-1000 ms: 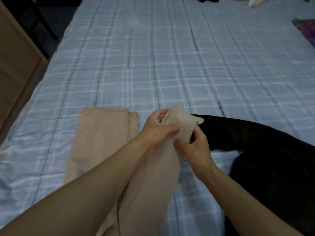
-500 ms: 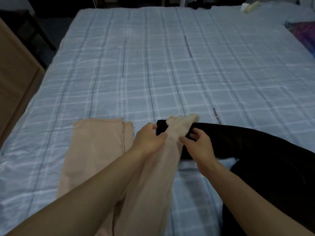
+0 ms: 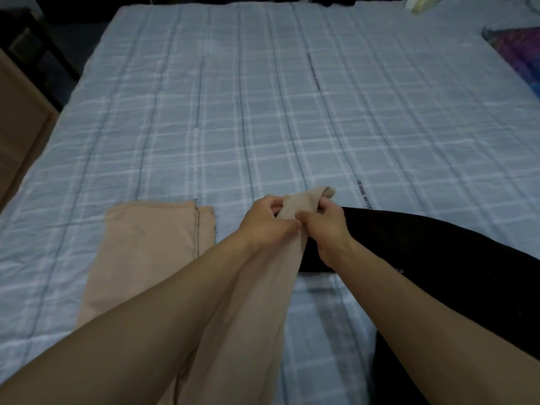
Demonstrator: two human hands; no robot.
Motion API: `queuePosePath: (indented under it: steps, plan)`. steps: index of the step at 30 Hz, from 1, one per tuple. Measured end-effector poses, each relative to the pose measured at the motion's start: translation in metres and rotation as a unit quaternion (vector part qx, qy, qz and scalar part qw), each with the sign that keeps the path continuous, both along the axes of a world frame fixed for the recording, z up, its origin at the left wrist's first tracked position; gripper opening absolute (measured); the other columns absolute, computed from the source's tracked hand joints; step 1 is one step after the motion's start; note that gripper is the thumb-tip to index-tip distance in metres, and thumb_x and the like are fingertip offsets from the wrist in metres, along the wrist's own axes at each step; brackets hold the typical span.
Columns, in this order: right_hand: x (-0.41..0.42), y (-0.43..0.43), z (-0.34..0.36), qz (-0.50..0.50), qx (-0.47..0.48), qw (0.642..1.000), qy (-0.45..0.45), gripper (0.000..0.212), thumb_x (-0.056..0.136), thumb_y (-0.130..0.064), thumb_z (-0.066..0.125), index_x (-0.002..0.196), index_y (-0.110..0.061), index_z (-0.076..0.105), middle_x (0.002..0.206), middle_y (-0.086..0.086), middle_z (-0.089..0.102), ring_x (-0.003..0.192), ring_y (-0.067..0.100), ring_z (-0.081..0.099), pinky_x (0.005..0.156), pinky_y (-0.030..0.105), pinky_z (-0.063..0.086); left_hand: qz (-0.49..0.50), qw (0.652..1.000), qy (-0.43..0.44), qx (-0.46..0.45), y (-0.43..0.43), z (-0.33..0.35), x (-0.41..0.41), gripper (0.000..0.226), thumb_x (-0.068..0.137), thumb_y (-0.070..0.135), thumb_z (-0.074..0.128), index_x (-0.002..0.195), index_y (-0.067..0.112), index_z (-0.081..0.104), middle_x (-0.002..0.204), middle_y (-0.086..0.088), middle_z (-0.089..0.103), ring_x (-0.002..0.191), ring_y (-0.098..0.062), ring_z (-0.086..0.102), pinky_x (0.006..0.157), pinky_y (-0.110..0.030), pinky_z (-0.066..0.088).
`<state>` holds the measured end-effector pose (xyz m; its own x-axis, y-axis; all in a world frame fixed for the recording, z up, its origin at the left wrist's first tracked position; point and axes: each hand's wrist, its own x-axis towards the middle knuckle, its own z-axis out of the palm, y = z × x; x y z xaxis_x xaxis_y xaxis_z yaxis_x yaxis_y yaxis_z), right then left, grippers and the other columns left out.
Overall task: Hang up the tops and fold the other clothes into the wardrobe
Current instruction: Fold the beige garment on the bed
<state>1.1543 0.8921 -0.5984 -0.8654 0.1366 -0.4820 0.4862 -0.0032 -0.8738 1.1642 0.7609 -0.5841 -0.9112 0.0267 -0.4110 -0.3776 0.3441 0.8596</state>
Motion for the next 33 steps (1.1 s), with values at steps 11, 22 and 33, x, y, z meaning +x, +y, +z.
queuePosePath:
  steps: [11, 22, 33]
  plan:
    - [0.002, 0.018, 0.018, 0.058, -0.163, 0.977, 0.125, 0.039, 0.077, 0.014, 0.049, 0.097, -0.007, 0.075, 0.095, 0.019, 0.074, 0.092, 0.033, 0.071, 0.075, 0.038, 0.058, 0.013, 0.982, -0.029, 0.188, -0.001, 0.015, -0.014, 0.046, 0.075, -0.001, 0.081, 0.116, 0.014, 0.066, 0.106, -0.008, 0.074, 0.099, -0.022, 0.071, 0.086, -0.036, 0.059]
    - [-0.012, 0.015, 0.024, 0.014, -0.063, 0.987, 0.150, 0.027, 0.083, 0.008, 0.057, 0.099, -0.006, 0.073, 0.093, 0.015, 0.075, 0.087, 0.028, 0.073, 0.075, 0.039, 0.060, 0.067, 0.994, 0.041, 0.075, -0.007, 0.008, -0.021, 0.007, 0.081, 0.011, 0.077, 0.084, 0.014, 0.071, 0.088, -0.002, 0.074, 0.080, -0.015, 0.067, 0.067, -0.028, 0.053]
    - [-0.017, 0.026, -0.024, 0.073, 0.137, 0.988, 0.005, 0.031, 0.084, 0.005, 0.058, 0.109, -0.012, 0.066, 0.100, 0.009, 0.069, 0.092, 0.025, 0.071, 0.087, 0.042, 0.059, 0.075, 0.984, -0.031, -0.159, -0.018, -0.024, -0.025, 0.035, 0.075, 0.028, 0.072, 0.107, 0.020, 0.059, 0.101, 0.002, 0.065, 0.093, -0.018, 0.062, 0.078, -0.033, 0.052]
